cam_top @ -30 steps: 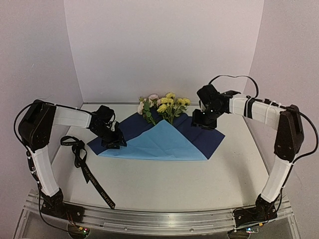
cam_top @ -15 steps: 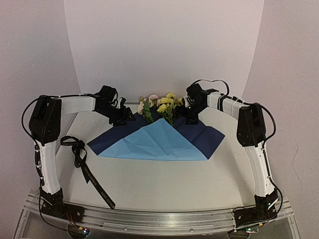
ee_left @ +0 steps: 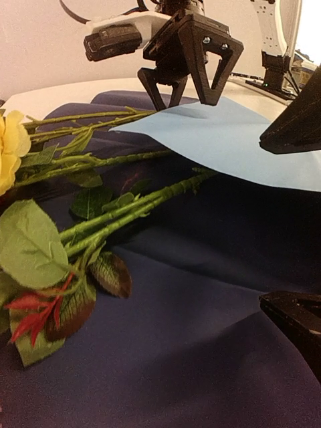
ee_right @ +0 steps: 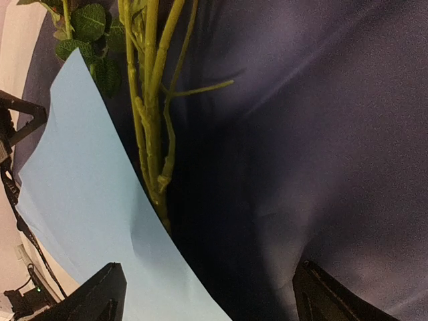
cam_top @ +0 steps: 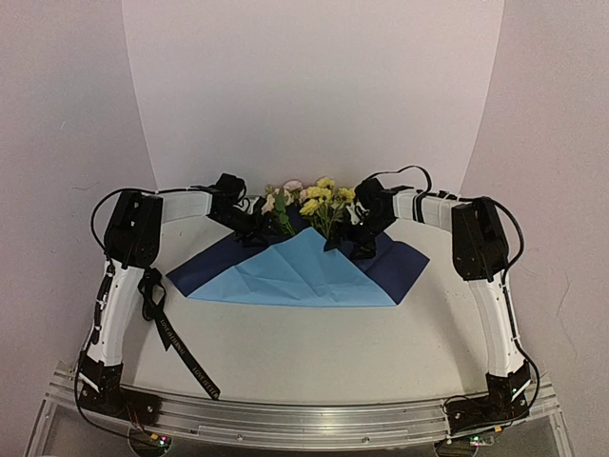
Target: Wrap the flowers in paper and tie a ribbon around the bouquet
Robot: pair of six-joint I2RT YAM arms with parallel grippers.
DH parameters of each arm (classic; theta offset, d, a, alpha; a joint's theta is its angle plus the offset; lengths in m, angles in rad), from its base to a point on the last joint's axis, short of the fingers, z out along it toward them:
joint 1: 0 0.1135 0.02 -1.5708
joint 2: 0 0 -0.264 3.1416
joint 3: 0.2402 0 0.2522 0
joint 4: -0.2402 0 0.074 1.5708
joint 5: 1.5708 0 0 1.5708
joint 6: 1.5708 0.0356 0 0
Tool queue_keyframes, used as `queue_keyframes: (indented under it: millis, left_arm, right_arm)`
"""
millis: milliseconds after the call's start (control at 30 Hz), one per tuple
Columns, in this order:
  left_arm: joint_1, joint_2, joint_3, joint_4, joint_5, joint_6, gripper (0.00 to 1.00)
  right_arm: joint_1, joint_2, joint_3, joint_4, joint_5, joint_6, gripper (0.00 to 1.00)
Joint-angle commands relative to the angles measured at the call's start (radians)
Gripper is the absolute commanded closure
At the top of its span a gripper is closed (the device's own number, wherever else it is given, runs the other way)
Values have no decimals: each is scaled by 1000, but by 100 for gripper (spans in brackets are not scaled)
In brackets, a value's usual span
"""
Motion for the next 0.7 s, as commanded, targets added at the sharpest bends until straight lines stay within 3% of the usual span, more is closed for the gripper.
queue_keyframes:
  millis: [0, 367, 667]
  left_arm:
    - [-31, 8, 43, 12, 117, -7, 30]
    - [-41, -129, -128, 128, 211, -41, 63]
    - [-87, -320, -288, 193, 241, 46, 85]
  right_arm:
    - [3, -99, -3, 47, -15, 18, 11]
    - [2, -139, -1, 47, 19, 41, 12]
    - [7, -186, -1, 39, 192, 91, 12]
